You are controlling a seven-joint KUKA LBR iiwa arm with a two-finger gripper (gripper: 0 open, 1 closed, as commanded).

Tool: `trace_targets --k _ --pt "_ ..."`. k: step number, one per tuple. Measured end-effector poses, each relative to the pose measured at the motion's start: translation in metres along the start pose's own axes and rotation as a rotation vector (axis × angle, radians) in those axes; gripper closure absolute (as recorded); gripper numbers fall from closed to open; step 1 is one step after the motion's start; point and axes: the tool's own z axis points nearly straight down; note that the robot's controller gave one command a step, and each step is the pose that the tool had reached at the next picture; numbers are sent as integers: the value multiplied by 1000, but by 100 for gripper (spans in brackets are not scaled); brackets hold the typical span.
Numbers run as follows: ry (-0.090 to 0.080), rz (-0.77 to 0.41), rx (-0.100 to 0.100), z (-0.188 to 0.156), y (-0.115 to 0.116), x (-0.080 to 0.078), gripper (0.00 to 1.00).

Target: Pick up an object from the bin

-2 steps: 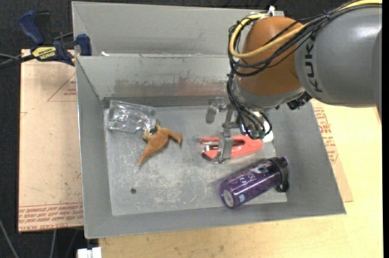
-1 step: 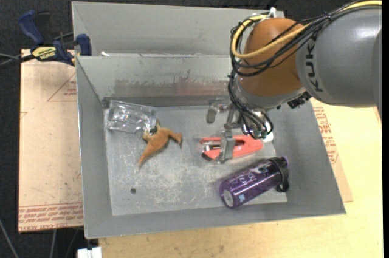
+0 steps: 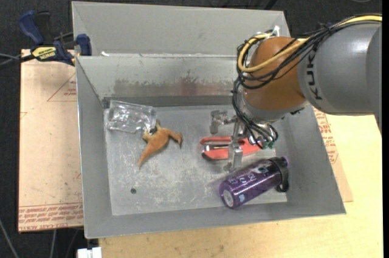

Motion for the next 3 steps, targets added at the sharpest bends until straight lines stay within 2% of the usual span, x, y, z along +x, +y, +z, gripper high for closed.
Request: trace_targets --k 1,2,3 --pt "6 -18 -2 25 -14 2 0" --pt "-3 10 0 33 -15 -13 100" --pt "-3 11 -1 33 -15 -13 100"
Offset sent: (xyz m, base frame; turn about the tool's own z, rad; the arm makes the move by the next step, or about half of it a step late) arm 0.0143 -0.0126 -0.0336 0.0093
